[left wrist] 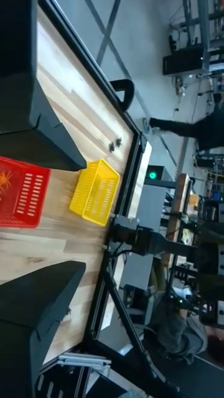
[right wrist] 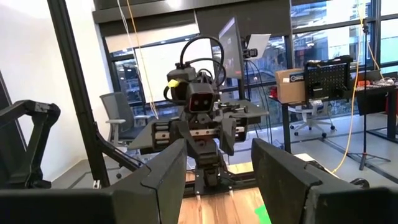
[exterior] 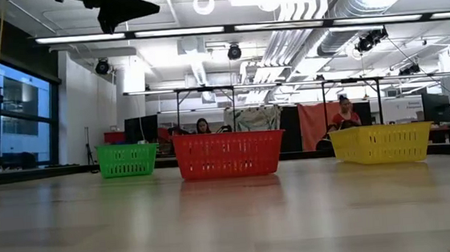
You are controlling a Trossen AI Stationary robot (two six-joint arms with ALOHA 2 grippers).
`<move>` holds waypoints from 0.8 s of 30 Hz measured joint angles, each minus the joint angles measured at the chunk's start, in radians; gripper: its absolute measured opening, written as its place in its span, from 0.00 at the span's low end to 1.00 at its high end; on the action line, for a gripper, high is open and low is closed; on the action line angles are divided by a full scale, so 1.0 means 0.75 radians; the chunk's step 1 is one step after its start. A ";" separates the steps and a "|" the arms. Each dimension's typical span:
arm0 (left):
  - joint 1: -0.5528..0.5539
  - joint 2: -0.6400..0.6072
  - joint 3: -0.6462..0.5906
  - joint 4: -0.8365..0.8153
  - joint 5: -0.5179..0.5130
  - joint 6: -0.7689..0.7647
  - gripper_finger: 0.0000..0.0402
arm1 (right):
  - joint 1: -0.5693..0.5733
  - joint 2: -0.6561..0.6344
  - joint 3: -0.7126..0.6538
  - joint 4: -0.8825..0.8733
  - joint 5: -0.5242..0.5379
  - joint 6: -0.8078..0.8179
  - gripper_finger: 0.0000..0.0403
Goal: Sort Halloween decoration
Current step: Put the black spider toy into the yellow bin
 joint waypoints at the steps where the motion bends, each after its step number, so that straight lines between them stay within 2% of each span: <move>1: 0.000 0.001 0.000 -0.001 -0.001 0.000 0.60 | 0.000 0.000 0.000 0.000 0.000 0.000 0.44; 10: 0.001 0.001 0.000 -0.002 -0.001 0.001 0.59 | 0.000 0.000 0.000 -0.002 0.000 0.005 0.44; 14: 0.001 0.001 0.000 -0.002 -0.001 0.001 0.59 | 0.000 0.000 0.000 -0.003 0.000 0.131 0.44; 19: 0.001 0.001 0.000 -0.007 -0.001 0.001 0.59 | 0.000 0.000 0.000 -0.004 0.000 0.163 0.44; 21: 0.001 0.001 0.000 -0.006 -0.005 0.001 0.59 | 0.000 0.000 0.000 -0.002 0.020 0.272 0.44; 24: 0.001 0.001 0.000 -0.007 -0.023 0.001 0.59 | 0.000 0.007 0.000 -0.029 0.109 0.645 0.44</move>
